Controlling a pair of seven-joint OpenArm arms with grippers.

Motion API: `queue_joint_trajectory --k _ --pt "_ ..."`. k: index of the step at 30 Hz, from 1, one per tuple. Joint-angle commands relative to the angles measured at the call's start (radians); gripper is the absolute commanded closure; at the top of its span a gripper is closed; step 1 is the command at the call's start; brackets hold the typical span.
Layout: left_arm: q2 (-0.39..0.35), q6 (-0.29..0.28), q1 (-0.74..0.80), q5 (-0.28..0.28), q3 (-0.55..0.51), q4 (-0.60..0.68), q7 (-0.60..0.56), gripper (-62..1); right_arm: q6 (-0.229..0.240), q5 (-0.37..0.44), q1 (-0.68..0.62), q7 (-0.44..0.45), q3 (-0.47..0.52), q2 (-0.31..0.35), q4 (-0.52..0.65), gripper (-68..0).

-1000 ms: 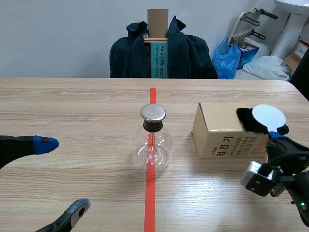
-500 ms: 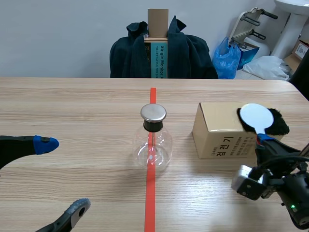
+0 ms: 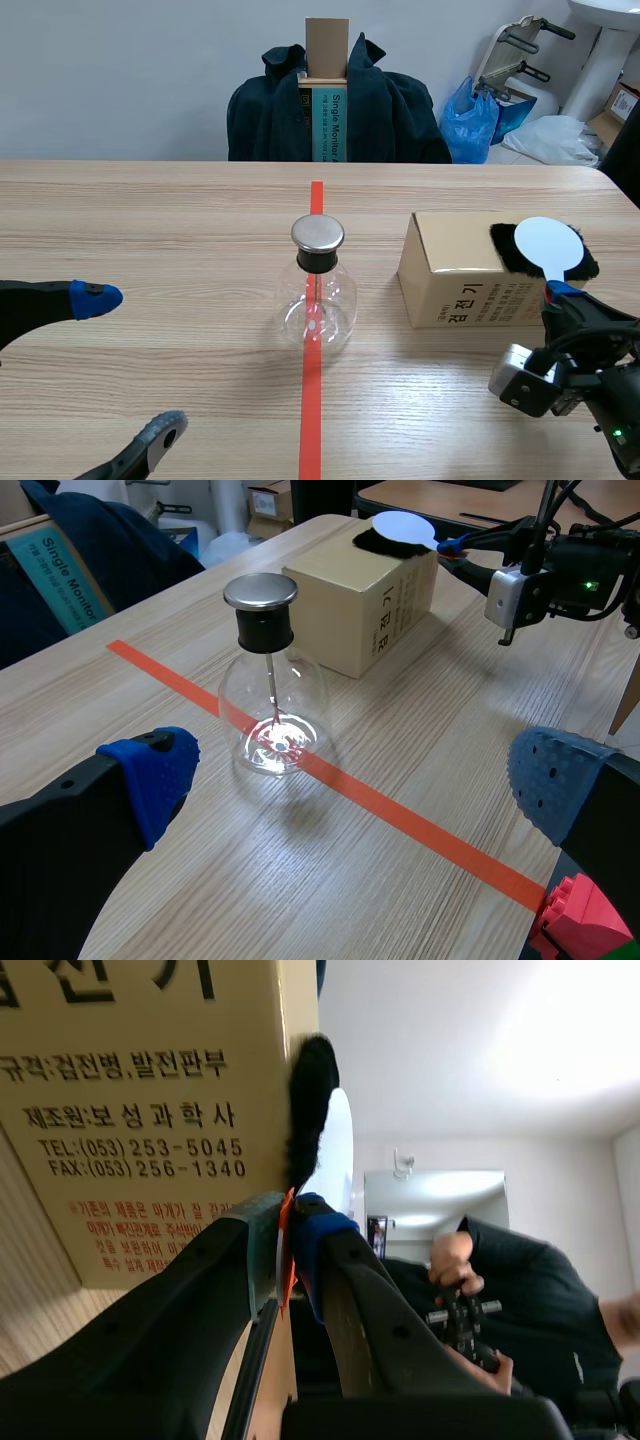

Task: Do the electroscope experiment.
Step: 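Rub the plate on the fur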

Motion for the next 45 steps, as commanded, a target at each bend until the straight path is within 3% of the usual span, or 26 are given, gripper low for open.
queue_joint_trajectory --k 1,7,15,27,38,45 --pt "0.006 -0.001 -0.003 -0.006 0.003 0.007 -0.014 -62.3 0.004 -0.004 -0.004 0.046 0.003 0.01 0.008 -0.8" --pt "0.006 -0.001 -0.003 -0.006 0.003 0.007 -0.013 -62.3 -0.005 -0.004 -0.004 0.07 0.003 0.011 0.008 -0.8" --pt "0.006 -0.001 -0.003 -0.006 0.003 0.007 -0.014 -62.3 -0.091 0.065 -0.004 0.06 0.004 0.031 0.077 -0.8" --pt "0.006 -0.001 -0.003 -0.006 0.003 0.007 -0.013 -62.3 -0.091 0.164 -0.004 -0.108 0.043 0.066 0.45 -0.8" --pt "0.006 -0.001 -0.003 -0.006 0.003 0.007 -0.013 -62.3 -0.091 0.278 -0.004 -0.116 0.113 0.066 0.771 -0.8" --pt "0.006 -0.001 -0.003 -0.006 0.003 0.007 -0.013 -62.3 -0.091 0.35 -0.004 -0.118 0.119 0.066 0.899 -0.8"
